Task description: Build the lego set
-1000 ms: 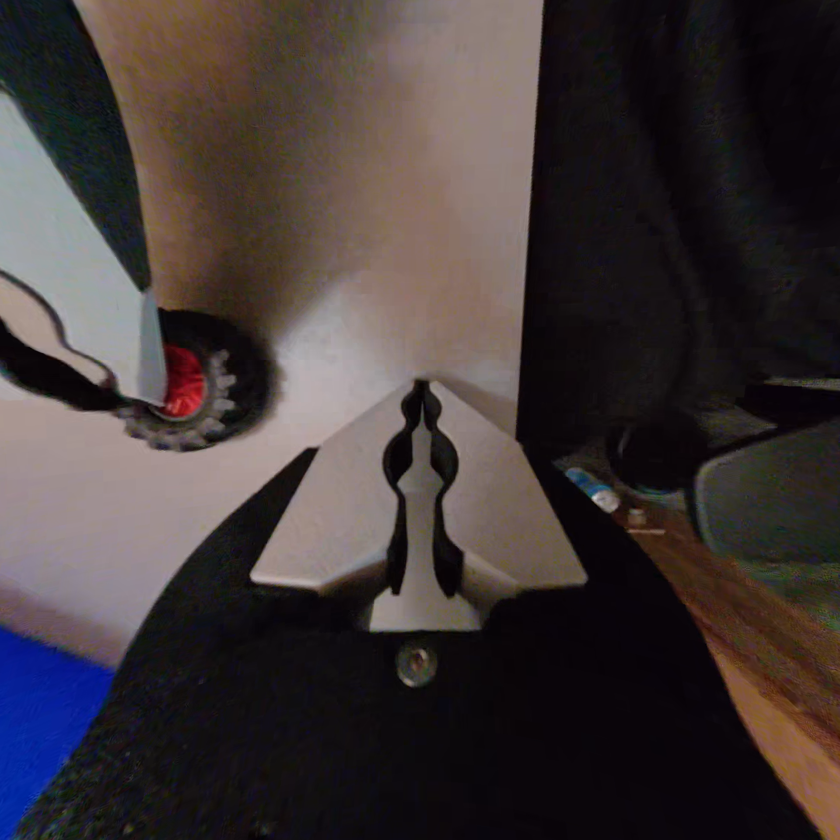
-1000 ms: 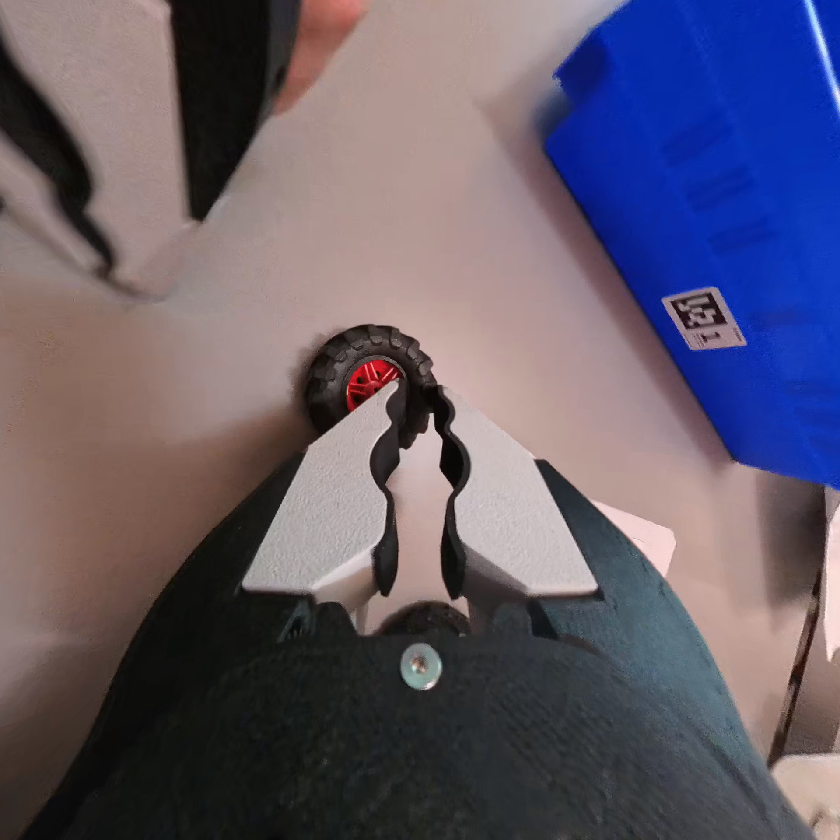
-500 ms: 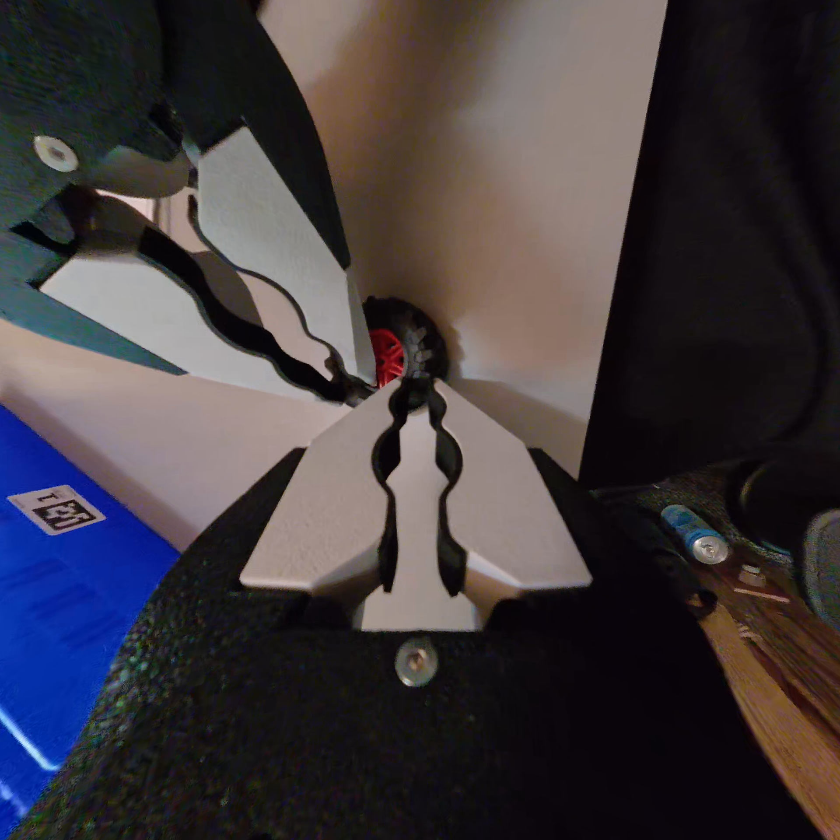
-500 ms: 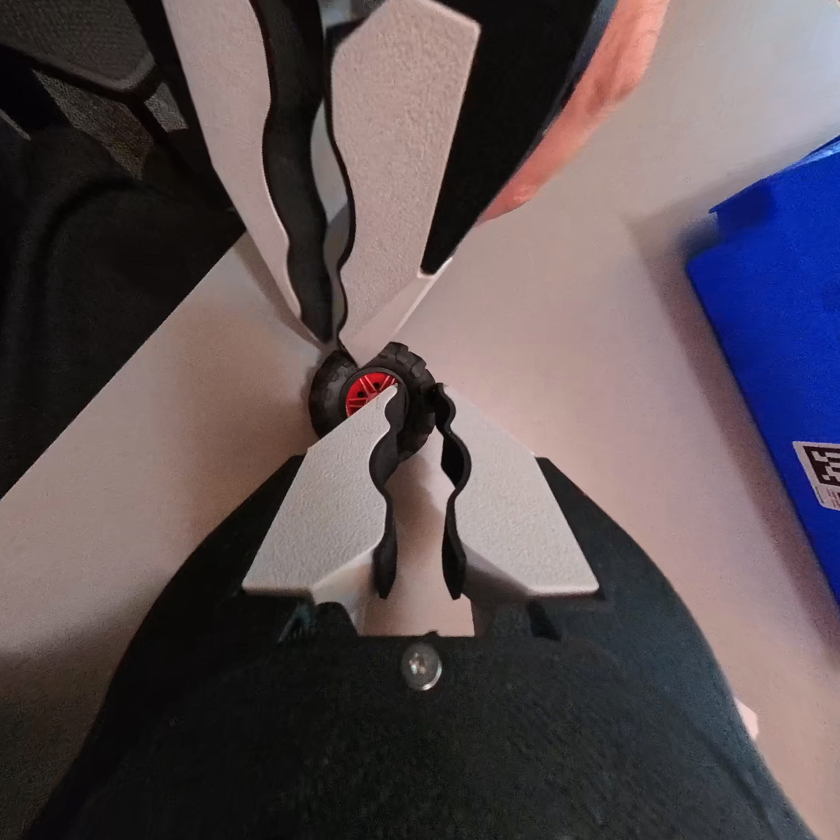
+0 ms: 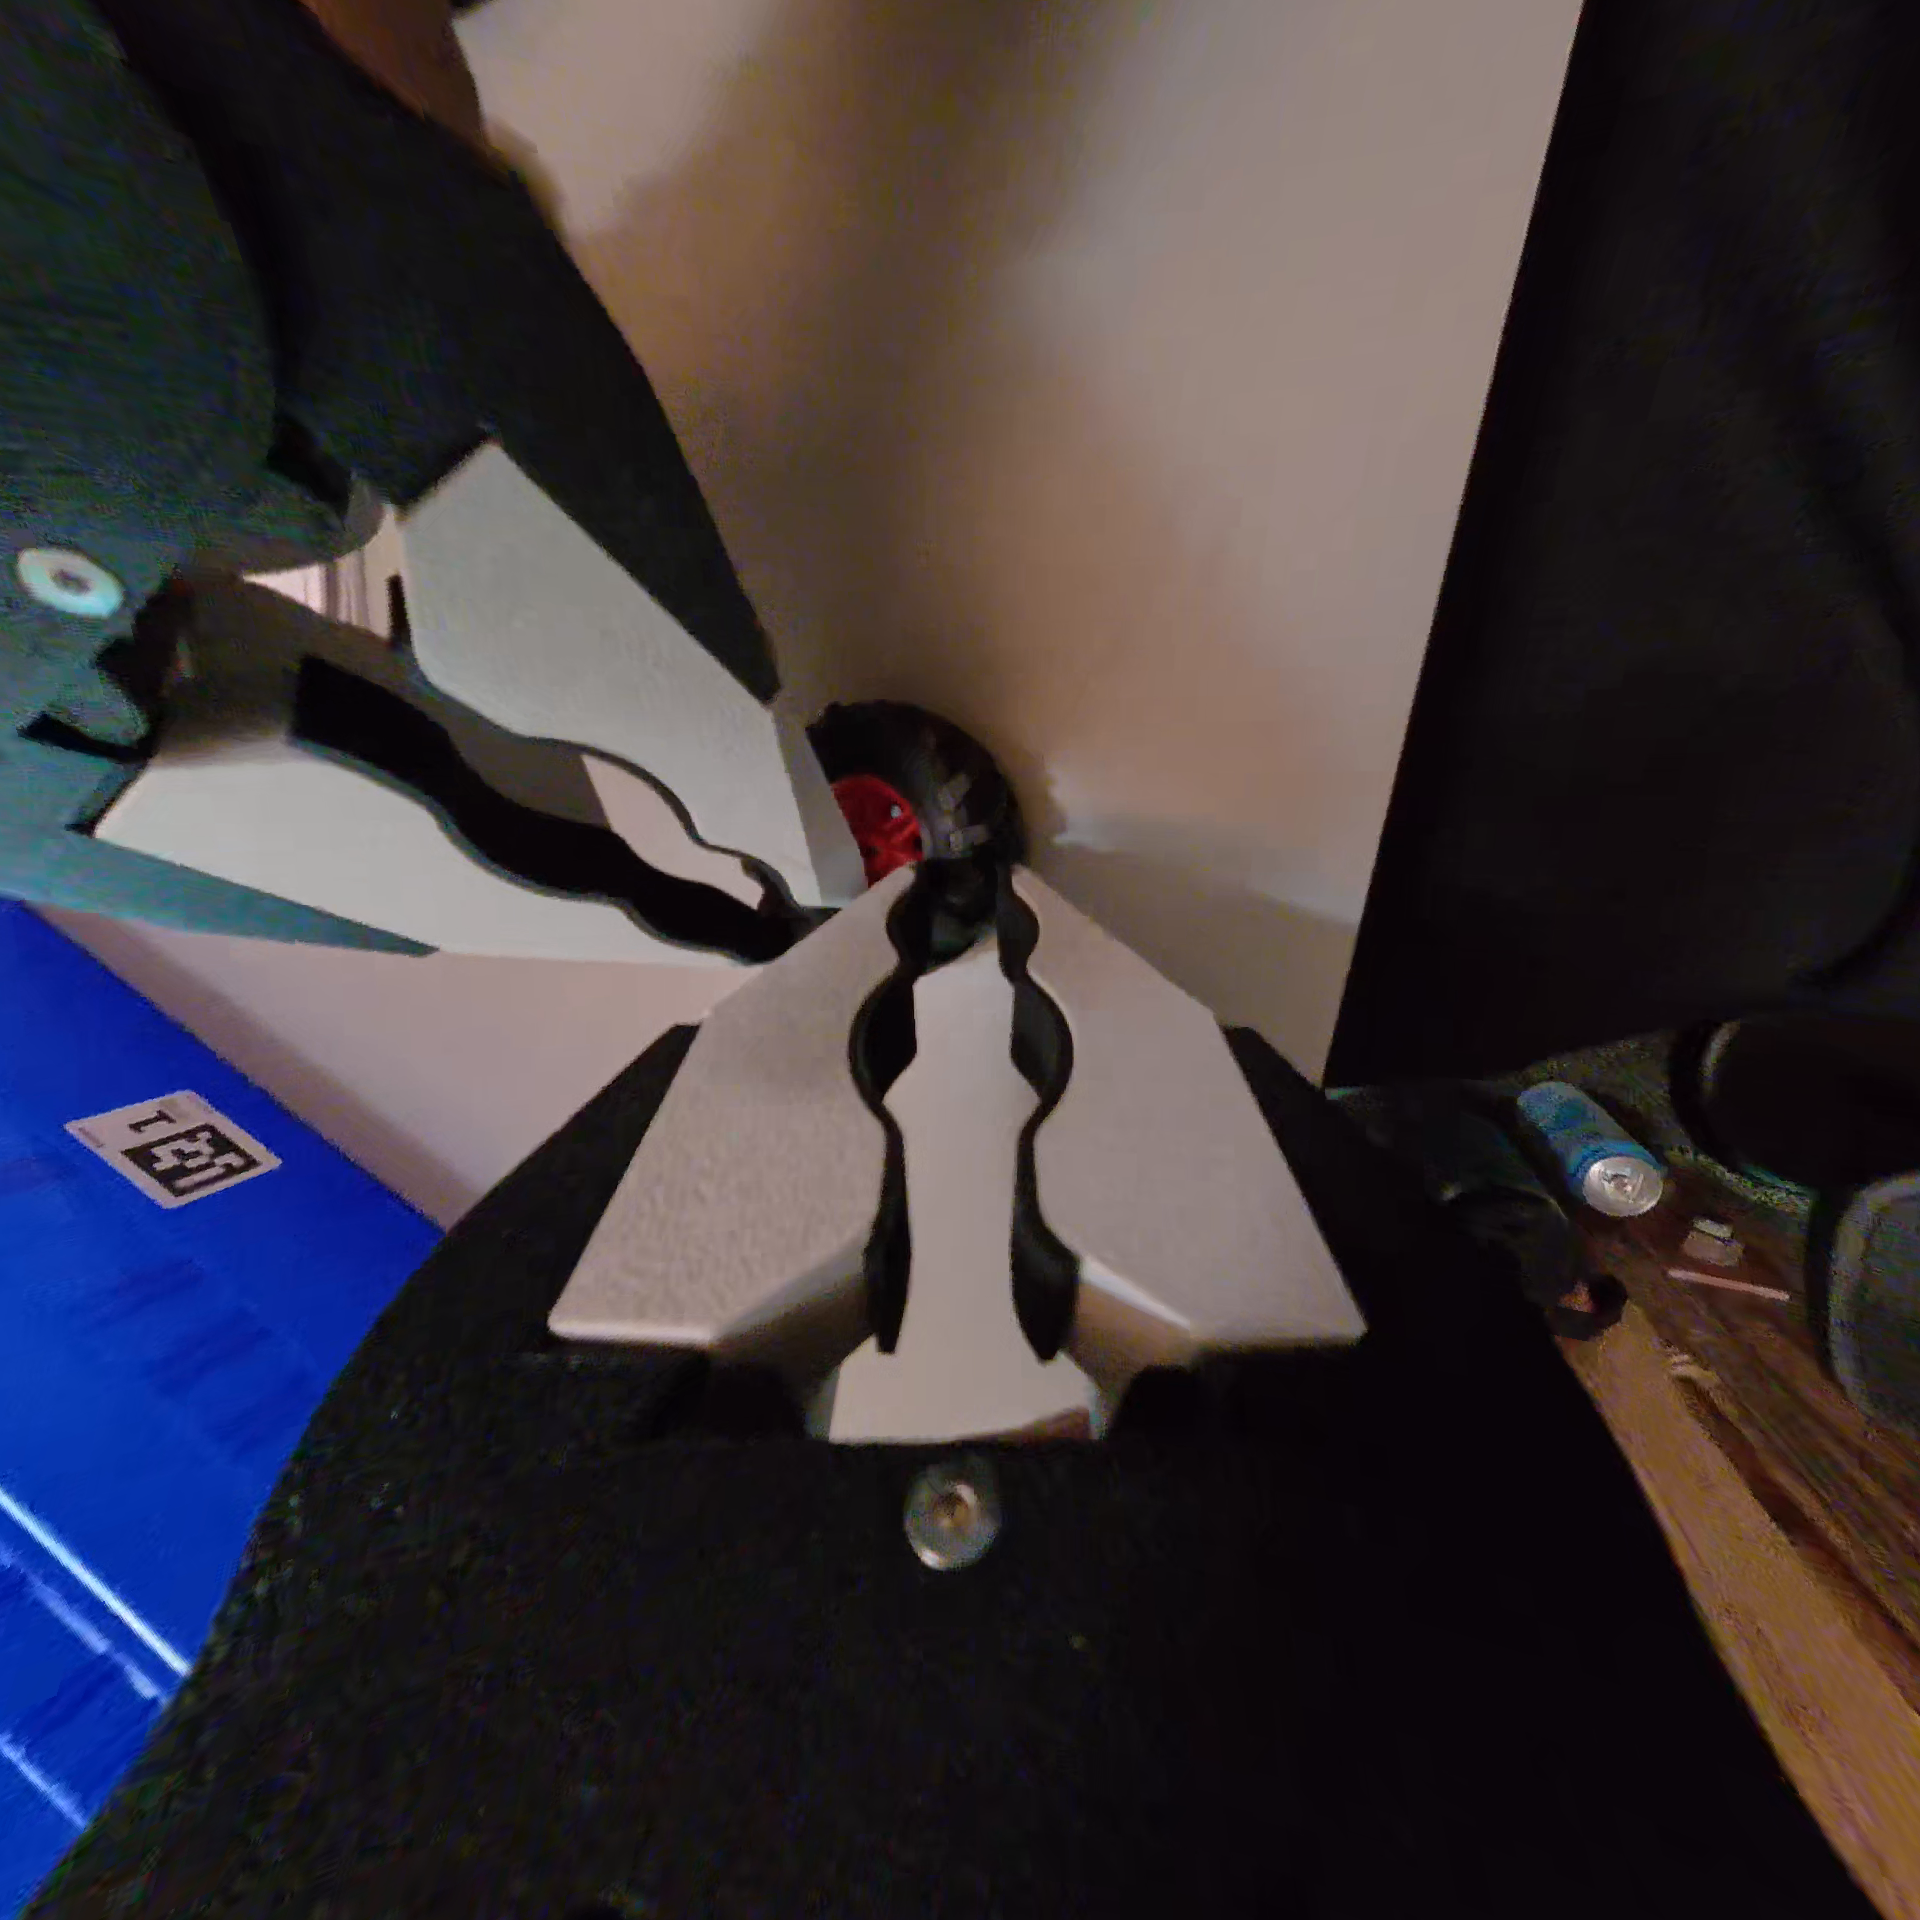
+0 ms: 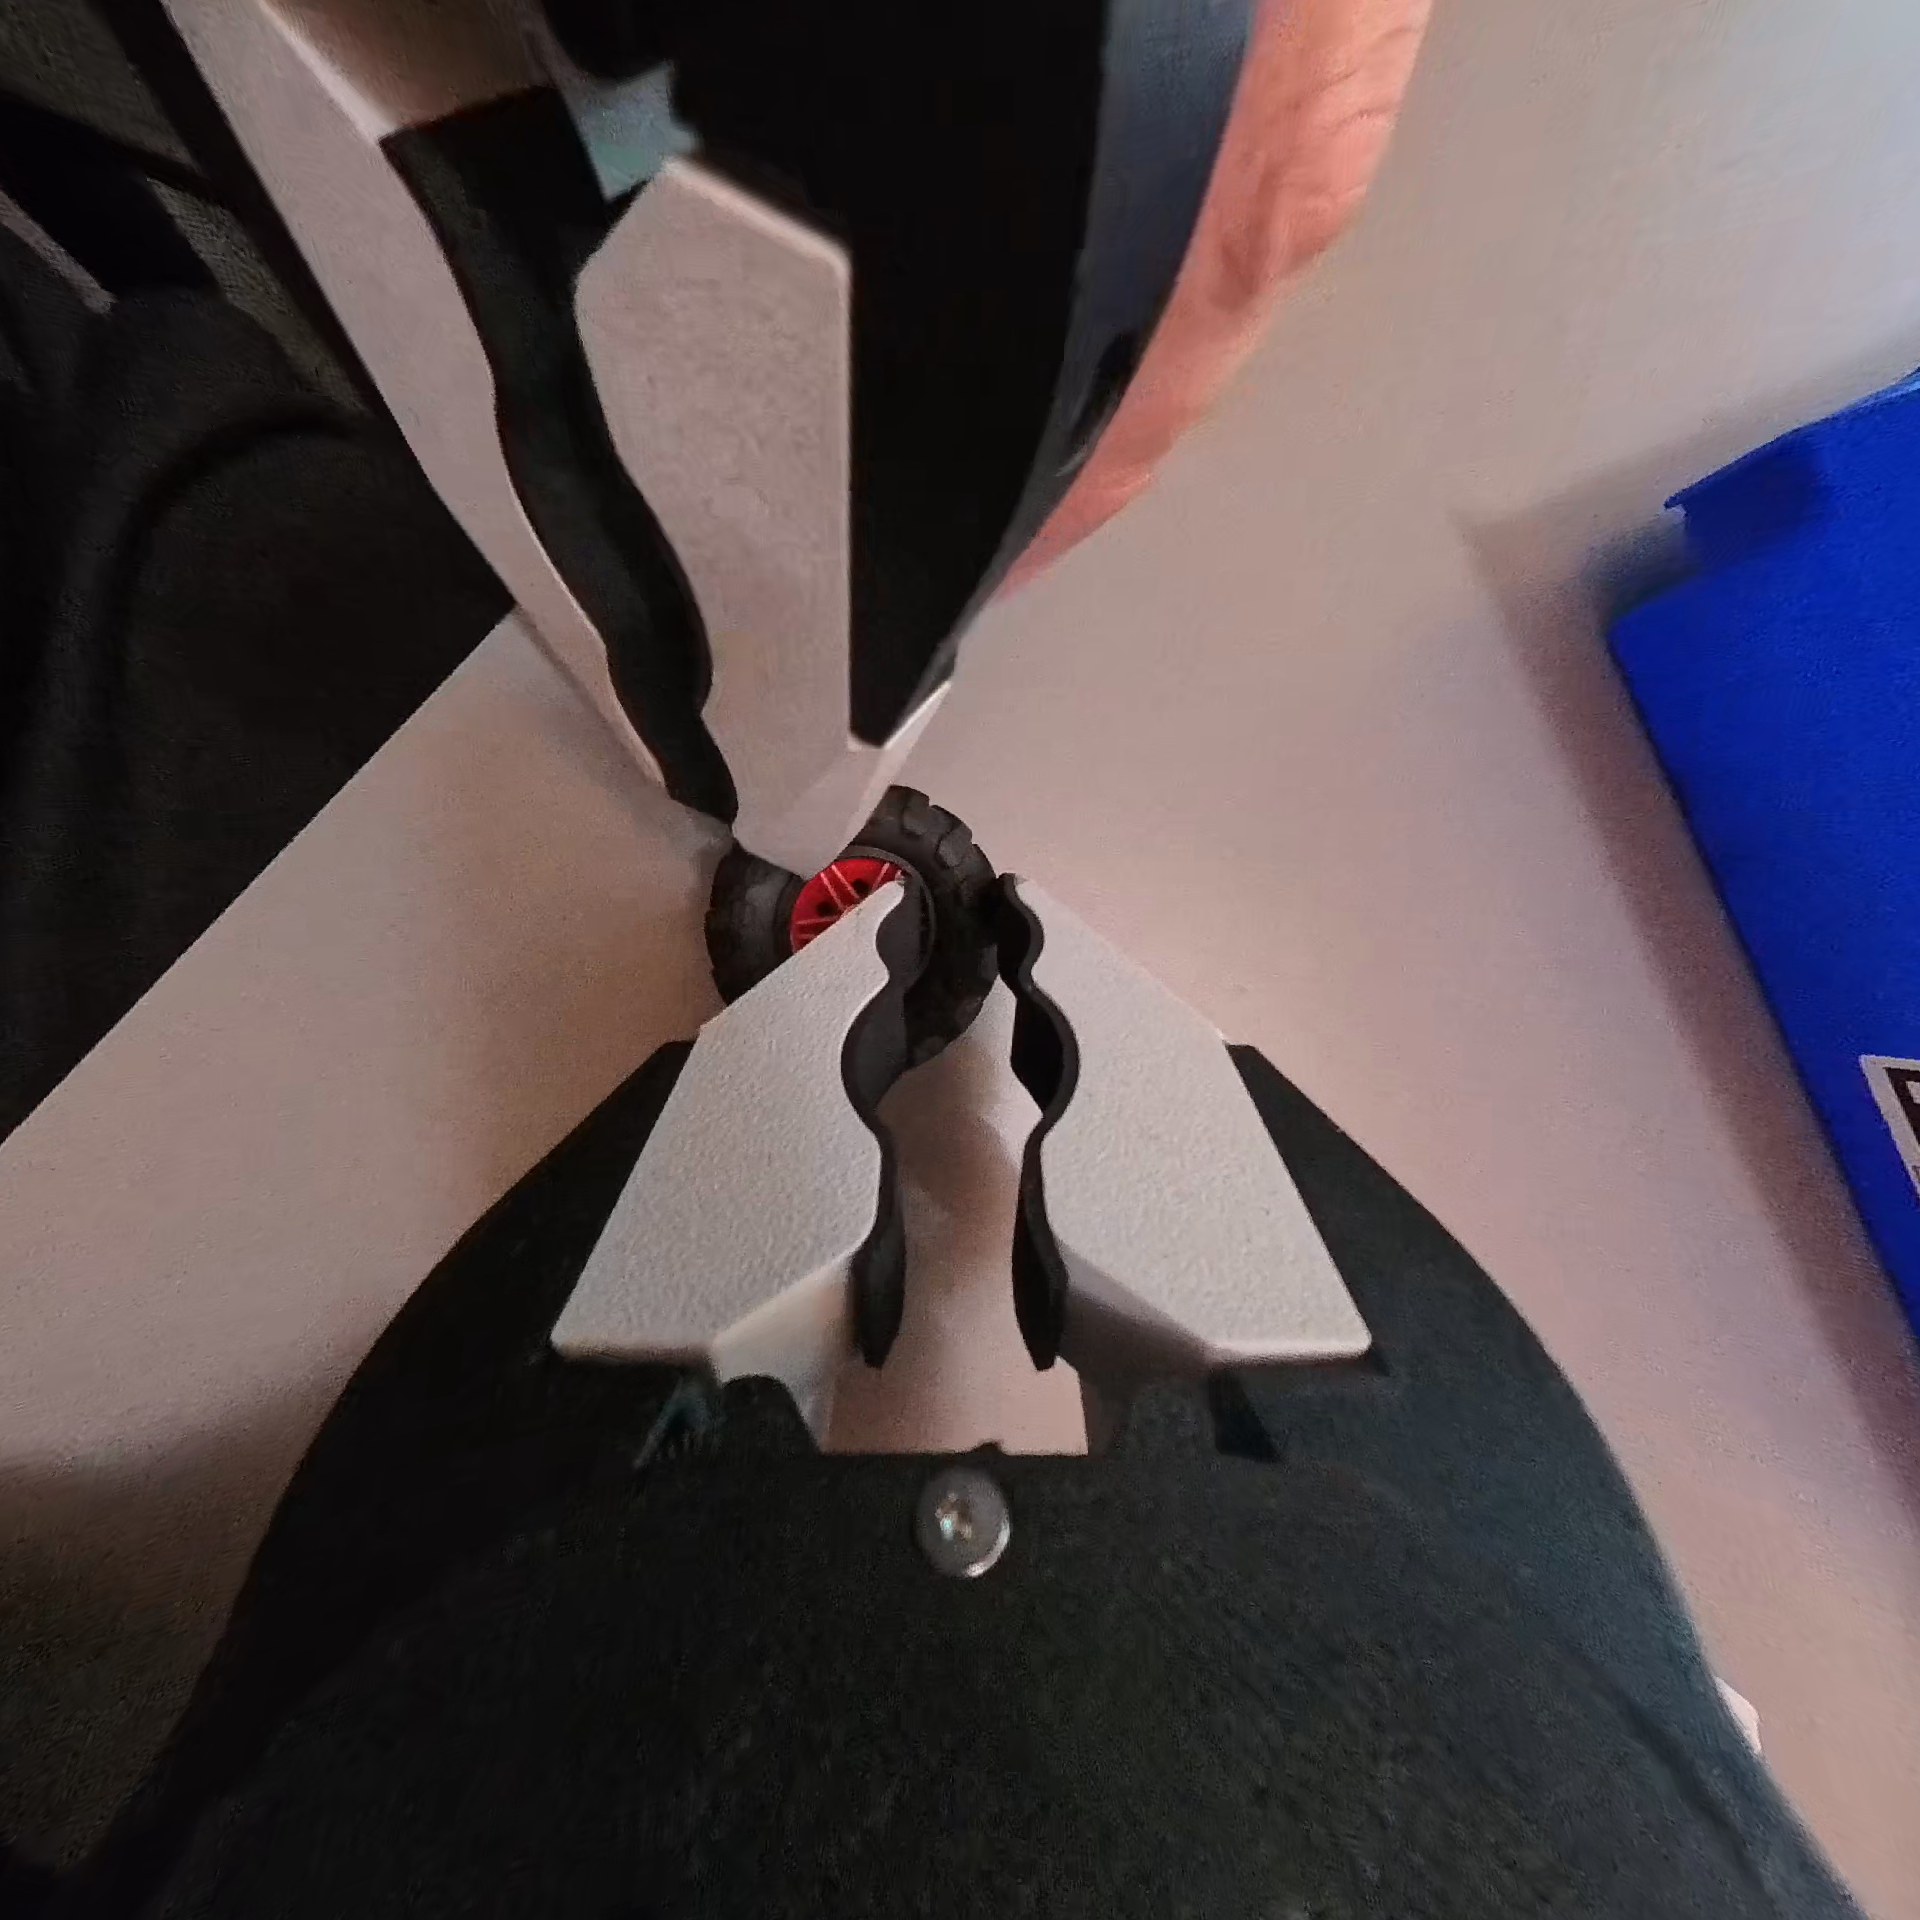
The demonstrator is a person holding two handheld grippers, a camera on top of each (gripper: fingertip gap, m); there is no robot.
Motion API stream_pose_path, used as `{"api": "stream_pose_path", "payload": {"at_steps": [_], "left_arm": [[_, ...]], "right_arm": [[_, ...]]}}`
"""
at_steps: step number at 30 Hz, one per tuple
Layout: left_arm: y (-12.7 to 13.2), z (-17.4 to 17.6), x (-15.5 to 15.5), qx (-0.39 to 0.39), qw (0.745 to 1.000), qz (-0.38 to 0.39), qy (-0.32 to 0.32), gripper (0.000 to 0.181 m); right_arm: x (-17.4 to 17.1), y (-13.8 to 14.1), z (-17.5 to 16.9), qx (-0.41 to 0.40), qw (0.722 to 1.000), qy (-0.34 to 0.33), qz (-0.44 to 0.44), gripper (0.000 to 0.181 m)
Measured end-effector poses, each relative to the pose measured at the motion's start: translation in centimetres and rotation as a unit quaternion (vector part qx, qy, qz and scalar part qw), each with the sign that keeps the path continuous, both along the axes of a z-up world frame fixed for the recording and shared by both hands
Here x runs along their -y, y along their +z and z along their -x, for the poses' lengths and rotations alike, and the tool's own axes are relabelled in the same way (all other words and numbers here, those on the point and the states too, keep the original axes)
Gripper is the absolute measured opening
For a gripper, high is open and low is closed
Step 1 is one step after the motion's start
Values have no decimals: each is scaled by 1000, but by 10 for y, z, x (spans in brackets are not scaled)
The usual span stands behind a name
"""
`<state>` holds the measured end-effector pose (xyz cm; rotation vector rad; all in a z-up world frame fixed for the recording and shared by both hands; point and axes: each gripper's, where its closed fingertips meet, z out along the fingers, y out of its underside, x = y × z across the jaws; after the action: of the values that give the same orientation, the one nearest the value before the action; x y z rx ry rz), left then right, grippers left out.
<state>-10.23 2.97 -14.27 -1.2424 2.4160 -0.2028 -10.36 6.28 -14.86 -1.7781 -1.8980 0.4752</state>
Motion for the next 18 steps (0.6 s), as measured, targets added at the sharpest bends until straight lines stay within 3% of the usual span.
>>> {"api": "stream_pose_path", "payload": {"at_steps": [5,10,18], "left_arm": [[0,0,2,-13,998,43,39,9],[1,-3,2,-11,994,105,28,8],[1,-2,1,24,996,87,-22,6]], "right_arm": [[0,0,0,-21,1000,-14,6,13],[0,0,0,-34,999,-27,11,13],[0,0,-2,-50,998,-46,4,13]]}}
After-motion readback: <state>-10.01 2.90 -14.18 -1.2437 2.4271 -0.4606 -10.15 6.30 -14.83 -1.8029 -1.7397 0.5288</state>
